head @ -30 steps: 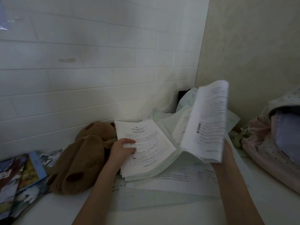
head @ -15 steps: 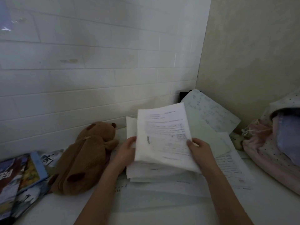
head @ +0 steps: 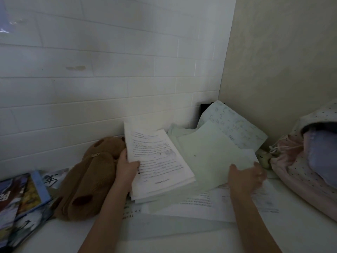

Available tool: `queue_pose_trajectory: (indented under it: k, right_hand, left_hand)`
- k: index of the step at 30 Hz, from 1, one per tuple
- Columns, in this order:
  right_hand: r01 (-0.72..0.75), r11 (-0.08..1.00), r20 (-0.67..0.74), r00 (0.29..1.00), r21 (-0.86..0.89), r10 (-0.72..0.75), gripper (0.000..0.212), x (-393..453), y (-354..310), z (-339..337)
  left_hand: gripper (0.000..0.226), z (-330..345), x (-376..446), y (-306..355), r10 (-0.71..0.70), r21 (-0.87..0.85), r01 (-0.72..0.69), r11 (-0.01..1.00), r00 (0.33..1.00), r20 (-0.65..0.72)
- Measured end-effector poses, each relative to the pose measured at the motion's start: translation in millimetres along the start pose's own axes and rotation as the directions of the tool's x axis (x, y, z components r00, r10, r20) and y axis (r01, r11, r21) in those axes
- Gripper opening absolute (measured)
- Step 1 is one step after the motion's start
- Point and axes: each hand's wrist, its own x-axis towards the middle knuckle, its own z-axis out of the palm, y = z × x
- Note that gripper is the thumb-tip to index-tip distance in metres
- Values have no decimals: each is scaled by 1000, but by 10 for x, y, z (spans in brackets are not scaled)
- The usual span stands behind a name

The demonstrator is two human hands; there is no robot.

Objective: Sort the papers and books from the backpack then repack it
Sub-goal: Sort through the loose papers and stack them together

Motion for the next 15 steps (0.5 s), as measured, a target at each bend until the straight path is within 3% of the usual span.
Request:
queue_pose_trajectory:
  k: [2,5,7,8,10,12,13,15]
  right_hand:
    - [-179,958,-39,981,225,192,71,84,20,-29]
    - [-399,777,127,912,486,389,79,118,68,52]
    - [-483,662,300,875,573,379,77,78,100,103]
    - [-484,689,377,871,540,316,67,41,92,117]
    - [-411,841,564,810,351,161,42,-67,19,109]
    - [-311,918,649,756,245,83,27,-177,-48,106]
    - [-212,947,580,814,242,34,26,-200,-64,106]
    - [35,983,291,953,181,-88,18,-177,-104,39]
  left_hand:
    - [70,-5,-4,-11,66,29,-66,997,998,-18]
    - [76,20,-19,-50,138,123,-135,983,990,-15]
    - [79,24,-9,-62,147,143,-143,979,989,-19]
    - [80,21,-3,-65,152,141,-148,979,988,-16]
    - [82,18,-4,-63,158,145,-154,977,987,-17]
    - [82,20,-17,-63,167,138,-163,977,986,-18]
    - [81,18,-25,-54,172,131,-168,977,985,-17]
    - [81,23,-34,-41,185,114,-183,976,983,-7]
